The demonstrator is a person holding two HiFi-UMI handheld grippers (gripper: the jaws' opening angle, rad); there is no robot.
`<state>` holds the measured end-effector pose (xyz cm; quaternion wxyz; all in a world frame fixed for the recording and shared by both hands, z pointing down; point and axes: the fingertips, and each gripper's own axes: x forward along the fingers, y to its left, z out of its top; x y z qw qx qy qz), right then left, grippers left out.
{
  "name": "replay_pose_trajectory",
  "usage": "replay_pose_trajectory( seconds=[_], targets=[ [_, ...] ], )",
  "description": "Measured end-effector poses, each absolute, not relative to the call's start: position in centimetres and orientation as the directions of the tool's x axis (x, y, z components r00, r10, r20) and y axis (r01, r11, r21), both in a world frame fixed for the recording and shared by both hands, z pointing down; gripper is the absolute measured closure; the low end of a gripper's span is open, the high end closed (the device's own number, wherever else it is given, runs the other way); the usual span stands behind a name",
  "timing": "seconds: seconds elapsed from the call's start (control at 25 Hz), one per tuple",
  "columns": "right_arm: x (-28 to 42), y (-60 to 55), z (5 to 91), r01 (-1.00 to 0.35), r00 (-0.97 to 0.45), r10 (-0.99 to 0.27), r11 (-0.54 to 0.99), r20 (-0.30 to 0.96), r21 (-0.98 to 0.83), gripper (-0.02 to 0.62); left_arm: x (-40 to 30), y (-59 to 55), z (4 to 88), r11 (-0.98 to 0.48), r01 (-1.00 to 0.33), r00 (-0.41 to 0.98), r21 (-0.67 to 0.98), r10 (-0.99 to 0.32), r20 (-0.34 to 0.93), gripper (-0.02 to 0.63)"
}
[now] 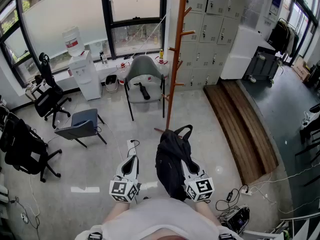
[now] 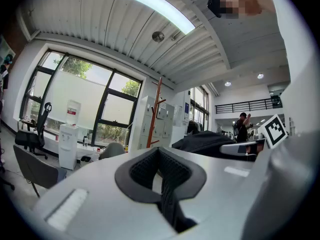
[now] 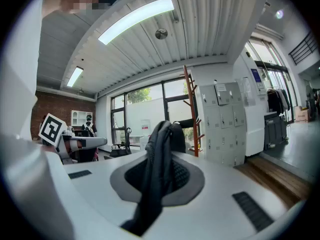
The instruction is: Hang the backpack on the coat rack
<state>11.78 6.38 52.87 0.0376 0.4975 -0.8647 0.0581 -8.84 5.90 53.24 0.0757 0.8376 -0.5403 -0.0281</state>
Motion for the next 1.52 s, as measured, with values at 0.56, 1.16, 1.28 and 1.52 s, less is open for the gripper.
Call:
replay_pose_trajectory(
  seconds=[0.56,1.16,1.28,1.52],
  targets=[
    [10.8,7.0,53.1,-0.863,-0.504,-0.852,0.502,0.145,-0.053,0.558,-8.9,6.0,53.8,-0.433,-0.885,0.447,0.174,-0.893,0.051,0.595],
    [7.7,7.2,52.9,-0.883,-0.466,-0.872,0.469,0.149,-0.016,0.558,-11.3,5.6,54.8,-0.485,-0.853,0.503,0.194,-0.862,0.056,0.595],
    [6.5,7.2,52.9,-0.888,-0.456,-0.878,0.459,0.149,-0.009,0.558,-12.6,5.4,55.2,-0.493,-0.845,0.514,0.207,-0.855,0.061,0.595],
    [4.1,6.6,52.2,-0.884,-0.461,-0.878,0.467,0.126,0.021,0.558,-14.9,4.9,56.3,-0.49,-0.842,0.515,0.225,-0.854,0.07,0.595]
  ],
)
